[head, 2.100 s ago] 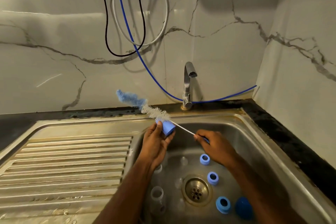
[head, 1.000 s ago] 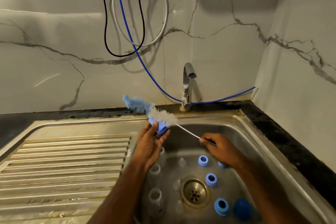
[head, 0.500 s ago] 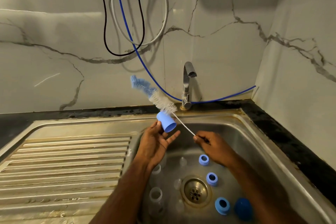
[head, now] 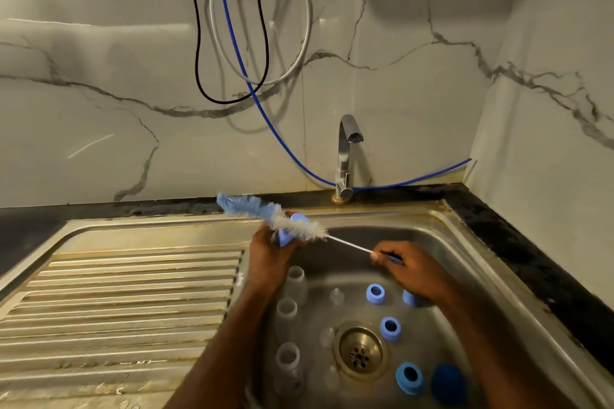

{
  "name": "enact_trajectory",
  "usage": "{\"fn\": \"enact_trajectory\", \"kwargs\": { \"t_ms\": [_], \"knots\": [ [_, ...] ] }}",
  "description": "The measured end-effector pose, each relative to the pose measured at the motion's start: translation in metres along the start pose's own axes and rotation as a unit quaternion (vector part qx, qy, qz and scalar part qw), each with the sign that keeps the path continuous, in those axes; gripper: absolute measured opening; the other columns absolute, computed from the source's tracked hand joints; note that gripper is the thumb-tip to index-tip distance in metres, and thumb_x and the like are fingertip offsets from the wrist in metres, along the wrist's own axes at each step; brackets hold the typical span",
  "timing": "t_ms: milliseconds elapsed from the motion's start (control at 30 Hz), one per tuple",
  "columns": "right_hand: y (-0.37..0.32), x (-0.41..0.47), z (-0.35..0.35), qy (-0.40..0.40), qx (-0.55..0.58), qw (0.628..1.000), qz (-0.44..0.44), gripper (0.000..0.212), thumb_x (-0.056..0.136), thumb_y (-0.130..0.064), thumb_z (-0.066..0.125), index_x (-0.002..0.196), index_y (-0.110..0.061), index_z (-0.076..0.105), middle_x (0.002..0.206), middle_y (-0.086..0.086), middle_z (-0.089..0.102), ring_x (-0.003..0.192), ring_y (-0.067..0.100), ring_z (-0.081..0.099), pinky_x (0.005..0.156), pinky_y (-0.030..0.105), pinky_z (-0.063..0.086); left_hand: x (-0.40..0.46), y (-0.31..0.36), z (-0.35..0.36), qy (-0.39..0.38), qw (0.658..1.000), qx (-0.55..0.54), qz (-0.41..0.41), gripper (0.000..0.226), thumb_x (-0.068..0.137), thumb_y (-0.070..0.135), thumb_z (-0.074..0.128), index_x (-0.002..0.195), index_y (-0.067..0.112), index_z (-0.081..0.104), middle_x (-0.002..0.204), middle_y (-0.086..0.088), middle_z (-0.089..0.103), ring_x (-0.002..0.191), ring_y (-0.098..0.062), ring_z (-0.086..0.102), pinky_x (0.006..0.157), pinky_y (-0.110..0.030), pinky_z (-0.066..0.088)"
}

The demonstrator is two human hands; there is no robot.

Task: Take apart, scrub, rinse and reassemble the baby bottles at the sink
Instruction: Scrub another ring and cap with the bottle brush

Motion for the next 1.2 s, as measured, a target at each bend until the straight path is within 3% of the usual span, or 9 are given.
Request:
{"fn": "enact_trajectory", "kwargs": {
  "t_ms": [133, 267, 400, 500, 667, 900, 1100, 1200],
  "knots": [
    [0.005, -0.002, -0.012, 0.043, -0.025, 0.999, 0.006, 0.023, 0.099, -0.05, 0.049, 0.092, -0.034, 0.065, 0.084, -0.012, 0.067, 0.082, 0.005, 0.064, 0.083, 0.042, 0.055, -0.003, 0.006, 0.008, -0.009, 1.0, 0.02, 0.011, 0.034, 0.083, 0.017, 0.082, 0.115, 0.019, 0.071, 0.104, 0.007, 0.077, 0.096, -0.002, 0.071, 0.079, -0.017, 0.056],
    [-0.013, 0.005, -0.002, 0.067, -0.025, 0.997, -0.016, 0.022, 0.102, -0.045, 0.048, 0.095, -0.032, 0.065, 0.086, -0.012, 0.065, 0.084, 0.004, 0.062, 0.081, 0.036, 0.051, -0.008, 0.014, 0.024, -0.019, 0.999, 0.019, 0.039, 0.038, 0.079, 0.01, 0.084, 0.115, 0.013, 0.072, 0.105, 0.004, 0.076, 0.097, -0.003, 0.071, 0.081, -0.014, 0.055],
    [-0.001, 0.004, -0.013, 0.073, -0.019, 0.997, 0.001, 0.02, 0.102, -0.041, 0.051, 0.092, -0.031, 0.065, 0.084, -0.008, 0.066, 0.081, 0.003, 0.062, 0.081, 0.033, 0.051, -0.007, 0.017, 0.016, -0.012, 0.999, 0.007, 0.04, 0.037, 0.081, 0.014, 0.083, 0.116, 0.018, 0.071, 0.105, 0.005, 0.076, 0.097, -0.006, 0.072, 0.08, -0.02, 0.058],
    [0.015, -0.002, -0.029, 0.1, -0.016, 0.995, 0.022, 0.019, 0.101, -0.036, 0.055, 0.086, -0.03, 0.064, 0.076, -0.007, 0.064, 0.075, 0.005, 0.06, 0.078, 0.033, 0.048, -0.002, 0.011, 0.001, 0.014, 0.997, -0.069, -0.003, 0.044, 0.083, 0.015, 0.082, 0.124, 0.02, 0.067, 0.111, 0.004, 0.074, 0.099, -0.009, 0.072, 0.078, -0.025, 0.06],
    [-0.007, 0.002, -0.003, 0.044, -0.01, 0.999, -0.005, 0.023, 0.102, -0.044, 0.048, 0.089, -0.031, 0.062, 0.078, -0.005, 0.065, 0.075, 0.008, 0.063, 0.078, 0.039, 0.053, -0.01, 0.009, 0.021, -0.038, 0.997, -0.066, -0.019, 0.037, 0.086, 0.014, 0.078, 0.122, 0.016, 0.068, 0.111, 0.001, 0.076, 0.103, -0.014, 0.073, 0.091, -0.041, 0.06],
    [0.022, -0.001, -0.025, 0.097, -0.001, 0.995, 0.026, 0.02, 0.102, -0.041, 0.052, 0.084, -0.037, 0.061, 0.072, -0.011, 0.061, 0.07, 0.007, 0.059, 0.078, 0.039, 0.052, -0.003, 0.015, 0.005, -0.018, 0.994, -0.112, -0.004, 0.04, 0.088, 0.01, 0.075, 0.125, 0.018, 0.065, 0.116, 0.003, 0.074, 0.105, -0.016, 0.072, 0.082, -0.034, 0.061],
    [-0.015, 0.003, 0.002, 0.042, 0.006, 0.999, -0.009, 0.022, 0.103, -0.042, 0.048, 0.091, -0.029, 0.063, 0.08, -0.003, 0.065, 0.076, 0.011, 0.063, 0.076, 0.037, 0.054, -0.011, 0.009, 0.028, -0.046, 0.994, -0.1, -0.016, 0.04, 0.086, 0.01, 0.076, 0.124, 0.01, 0.064, 0.114, -0.003, 0.075, 0.107, -0.019, 0.072, 0.083, -0.026, 0.059],
    [-0.001, 0.003, -0.009, 0.065, 0.017, 0.998, 0.002, 0.022, 0.102, -0.04, 0.05, 0.086, -0.033, 0.061, 0.076, -0.012, 0.063, 0.073, 0.004, 0.06, 0.073, 0.032, 0.05, -0.007, 0.015, 0.022, -0.043, 0.994, -0.102, 0.002, 0.038, 0.087, 0.008, 0.075, 0.124, 0.011, 0.065, 0.114, -0.003, 0.075, 0.106, -0.019, 0.072, 0.086, -0.033, 0.06]
  ]
}}
Point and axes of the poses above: each hand's wrist, its own x-axis towards the middle knuckle, its own z-axis out of the palm, y = z × x, the point moved 10 cm from there along x, towards the middle knuckle
